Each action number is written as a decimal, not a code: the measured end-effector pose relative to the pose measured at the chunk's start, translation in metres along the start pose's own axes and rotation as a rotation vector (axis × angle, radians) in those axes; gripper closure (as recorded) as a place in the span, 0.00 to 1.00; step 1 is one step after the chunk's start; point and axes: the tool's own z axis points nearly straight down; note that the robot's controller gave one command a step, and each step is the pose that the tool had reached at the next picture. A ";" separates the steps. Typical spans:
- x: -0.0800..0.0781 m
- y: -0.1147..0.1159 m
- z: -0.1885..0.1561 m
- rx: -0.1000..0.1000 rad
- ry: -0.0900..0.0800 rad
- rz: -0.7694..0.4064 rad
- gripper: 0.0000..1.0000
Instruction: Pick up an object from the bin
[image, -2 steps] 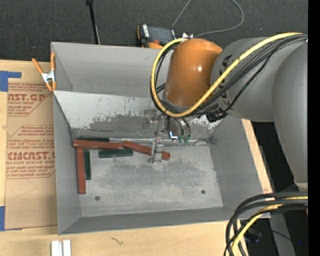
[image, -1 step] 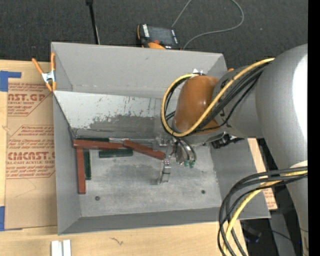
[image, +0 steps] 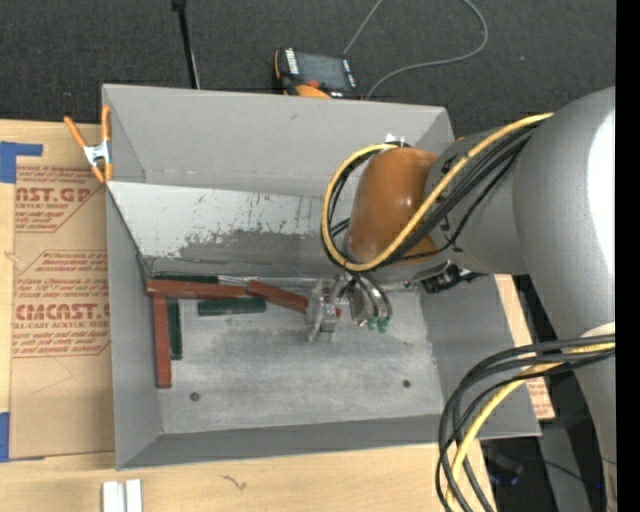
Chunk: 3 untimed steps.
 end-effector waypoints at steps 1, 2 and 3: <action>0.000 0.000 0.000 0.000 0.000 0.000 0.00; -0.004 -0.025 0.019 0.000 0.002 0.249 0.00; -0.005 -0.025 0.018 0.000 0.000 0.248 1.00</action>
Offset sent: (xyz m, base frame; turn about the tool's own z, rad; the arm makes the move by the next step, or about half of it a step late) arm 0.0000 0.0000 0.0000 0.0000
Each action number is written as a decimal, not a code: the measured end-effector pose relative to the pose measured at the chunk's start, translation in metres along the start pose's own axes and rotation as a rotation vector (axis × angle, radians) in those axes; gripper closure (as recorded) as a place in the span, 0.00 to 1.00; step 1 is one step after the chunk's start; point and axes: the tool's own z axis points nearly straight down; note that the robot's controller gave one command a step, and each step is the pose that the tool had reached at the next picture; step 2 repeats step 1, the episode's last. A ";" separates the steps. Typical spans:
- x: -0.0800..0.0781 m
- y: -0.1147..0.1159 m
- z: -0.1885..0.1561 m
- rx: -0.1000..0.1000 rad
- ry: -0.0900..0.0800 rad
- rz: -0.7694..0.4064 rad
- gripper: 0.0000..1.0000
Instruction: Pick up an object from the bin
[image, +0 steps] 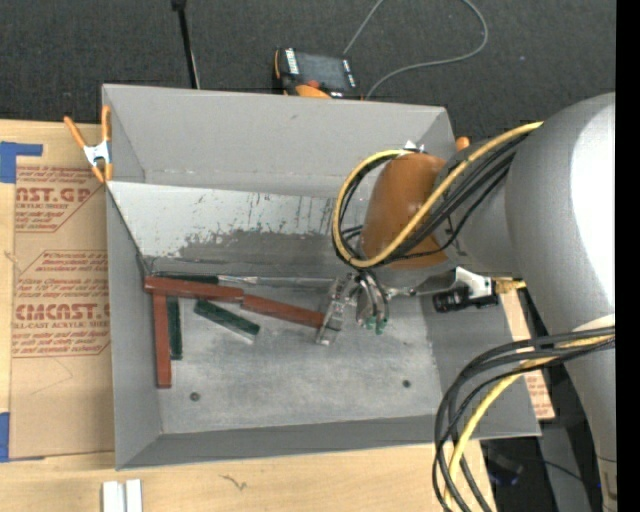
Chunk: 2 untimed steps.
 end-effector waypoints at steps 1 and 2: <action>-0.015 -0.027 -0.142 -0.001 -0.008 -0.254 1.00; -0.015 -0.027 -0.142 -0.001 -0.008 -0.254 1.00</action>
Offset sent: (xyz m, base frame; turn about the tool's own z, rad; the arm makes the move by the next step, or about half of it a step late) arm 0.0036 -0.0301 0.1381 -0.2539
